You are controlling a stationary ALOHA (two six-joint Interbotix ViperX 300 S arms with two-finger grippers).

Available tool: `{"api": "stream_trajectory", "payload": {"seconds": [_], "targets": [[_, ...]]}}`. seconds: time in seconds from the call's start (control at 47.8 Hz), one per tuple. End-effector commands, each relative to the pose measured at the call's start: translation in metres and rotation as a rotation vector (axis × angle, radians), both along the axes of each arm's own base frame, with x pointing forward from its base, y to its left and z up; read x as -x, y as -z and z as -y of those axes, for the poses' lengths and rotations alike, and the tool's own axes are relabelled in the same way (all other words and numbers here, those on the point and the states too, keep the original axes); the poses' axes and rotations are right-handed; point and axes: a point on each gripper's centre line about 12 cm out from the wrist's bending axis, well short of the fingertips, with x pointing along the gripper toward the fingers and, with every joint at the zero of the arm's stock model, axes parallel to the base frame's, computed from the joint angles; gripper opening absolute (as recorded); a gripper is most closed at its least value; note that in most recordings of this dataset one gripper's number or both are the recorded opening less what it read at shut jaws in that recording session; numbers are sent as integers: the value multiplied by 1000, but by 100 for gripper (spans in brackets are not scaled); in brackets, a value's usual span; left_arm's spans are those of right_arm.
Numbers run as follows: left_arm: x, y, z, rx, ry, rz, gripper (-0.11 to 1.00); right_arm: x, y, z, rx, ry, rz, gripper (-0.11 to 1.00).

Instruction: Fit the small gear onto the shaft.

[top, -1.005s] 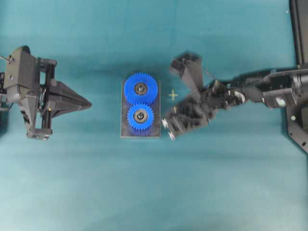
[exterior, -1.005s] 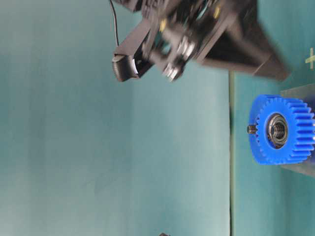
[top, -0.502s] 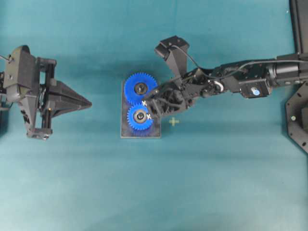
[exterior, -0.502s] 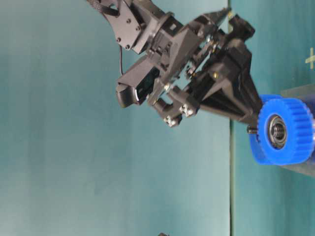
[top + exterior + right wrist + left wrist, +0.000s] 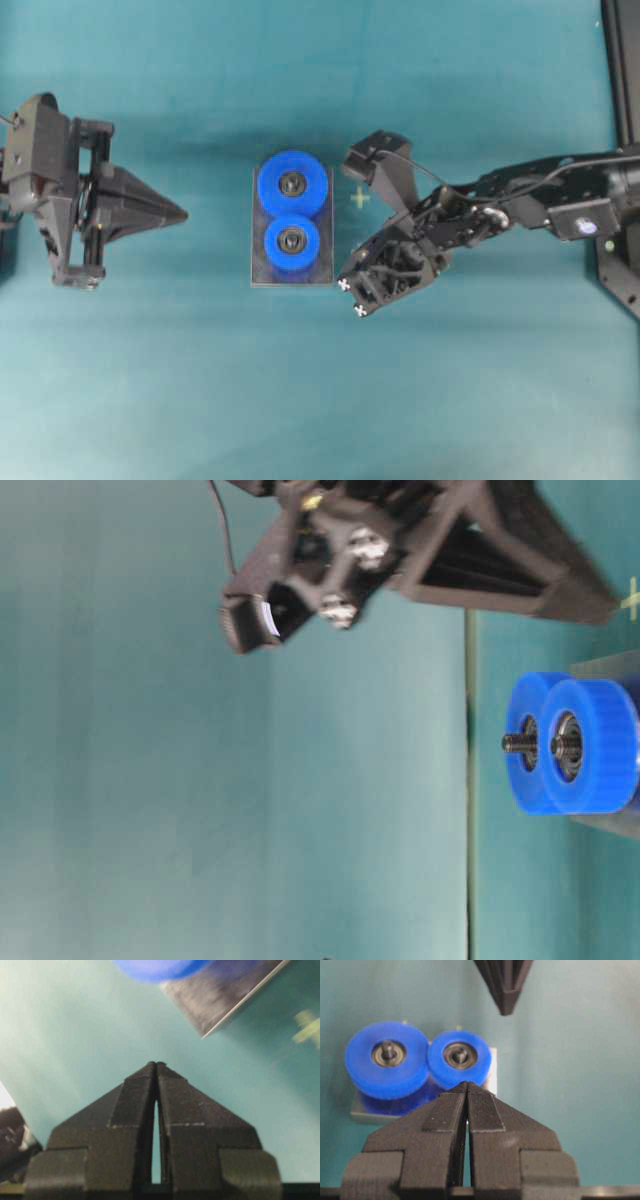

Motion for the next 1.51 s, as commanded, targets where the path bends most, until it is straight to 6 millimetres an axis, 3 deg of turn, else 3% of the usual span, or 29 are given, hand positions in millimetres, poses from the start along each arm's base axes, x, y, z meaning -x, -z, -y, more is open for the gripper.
{"api": "stream_trajectory", "payload": {"seconds": [0.0,0.272,0.565,0.753,0.9,0.984,1.277,1.486], "targets": [[-1,-7,0,0,0,26,0,-6,-17,10,24,24,72,8],[-2,-8,0,0,0,26,0,-20,-17,26,68,80,132,9],[-2,-7,0,0,0,25,0,-23,3,31,82,85,89,11],[-1,-7,0,0,0,25,0,-28,5,24,74,64,77,11],[-1,-10,0,1,0,32,0,-30,-13,-5,34,-35,75,11],[-1,-10,0,1,0,37,0,-26,-21,-12,23,-72,65,11],[0,-10,0,1,0,35,0,-10,-17,45,99,89,115,10],[0,-10,0,1,0,35,0,-13,9,56,118,116,69,10]]}}
